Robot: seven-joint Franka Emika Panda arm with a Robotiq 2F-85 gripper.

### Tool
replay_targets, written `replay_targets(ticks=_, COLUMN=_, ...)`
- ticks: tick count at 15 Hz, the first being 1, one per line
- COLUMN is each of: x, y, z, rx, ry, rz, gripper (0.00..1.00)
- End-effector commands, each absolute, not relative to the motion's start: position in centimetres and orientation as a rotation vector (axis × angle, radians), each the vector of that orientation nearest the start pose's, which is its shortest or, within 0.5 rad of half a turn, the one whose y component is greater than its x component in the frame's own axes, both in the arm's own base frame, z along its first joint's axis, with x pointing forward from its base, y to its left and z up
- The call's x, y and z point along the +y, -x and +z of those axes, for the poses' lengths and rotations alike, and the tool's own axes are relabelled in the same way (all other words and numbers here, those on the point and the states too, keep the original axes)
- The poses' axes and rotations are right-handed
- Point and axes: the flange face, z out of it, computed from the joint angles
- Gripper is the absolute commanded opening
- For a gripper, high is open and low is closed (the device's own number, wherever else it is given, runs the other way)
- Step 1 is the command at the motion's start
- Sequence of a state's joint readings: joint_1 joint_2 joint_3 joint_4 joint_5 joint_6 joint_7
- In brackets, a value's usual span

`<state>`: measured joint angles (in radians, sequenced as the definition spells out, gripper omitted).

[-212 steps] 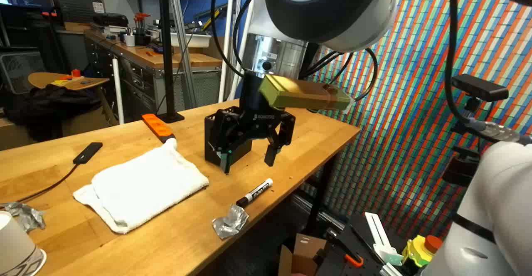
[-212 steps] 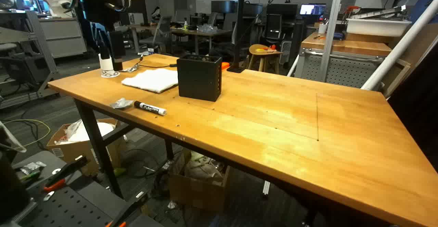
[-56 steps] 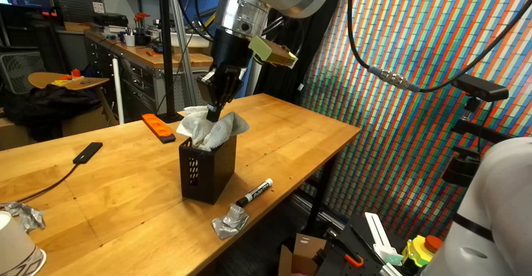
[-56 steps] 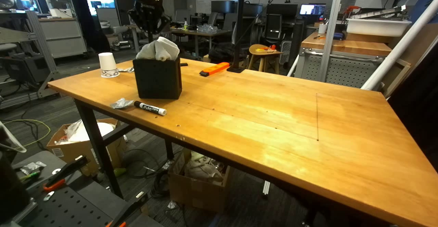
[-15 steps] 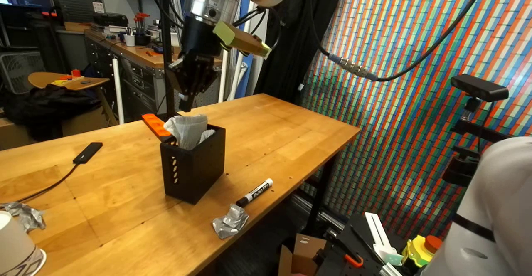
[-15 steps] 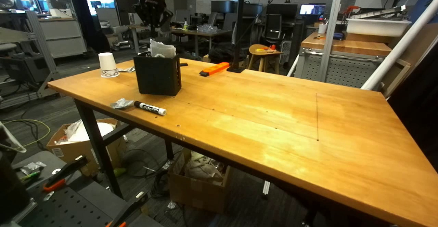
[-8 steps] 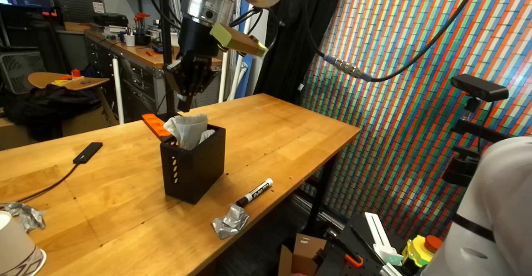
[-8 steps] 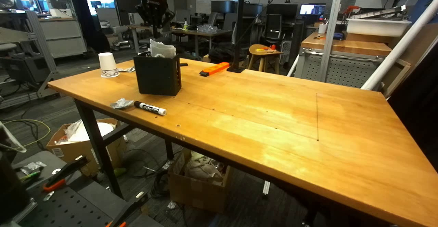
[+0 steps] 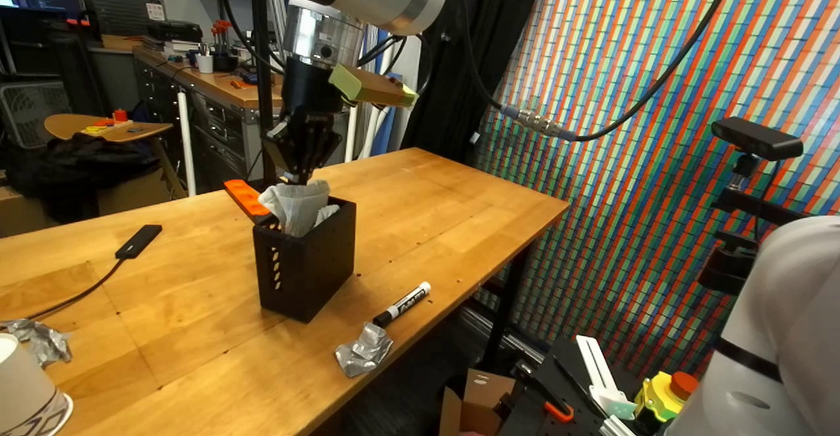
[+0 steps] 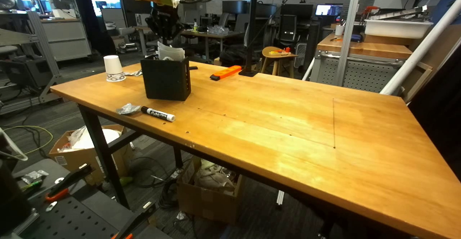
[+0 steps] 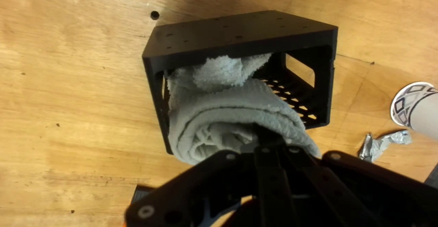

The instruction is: Put the white towel in the black box

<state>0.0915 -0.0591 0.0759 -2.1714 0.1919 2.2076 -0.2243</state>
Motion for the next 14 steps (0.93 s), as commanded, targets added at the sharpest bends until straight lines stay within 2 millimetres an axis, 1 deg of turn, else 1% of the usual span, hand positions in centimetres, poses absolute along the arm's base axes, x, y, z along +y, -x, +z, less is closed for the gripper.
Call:
replay_targets(ticks=1, x=9.4, y=-53.2, z=42.9, rx=-0.422, ry=2.990, rz=-0.131, gripper=0.00)
replay_targets(ticks=6, x=9.4, y=-53.3, z=41.3, rx=-0.459, ry=3.059, rz=-0.070, gripper=0.00)
replay_targets(ticks=9, x=9.8, y=-51.7, z=39.7, rx=-0.487, ry=3.098, rz=-0.030, gripper=0.01)
replay_targets(ticks=10, x=9.9, y=-50.9, z=39.1, rx=-0.500, ry=3.109, rz=-0.009, gripper=0.01)
replay_targets(ticks=14, x=11.5, y=-49.2, z=37.7, rx=-0.535, ry=3.137, rz=0.065, gripper=0.01)
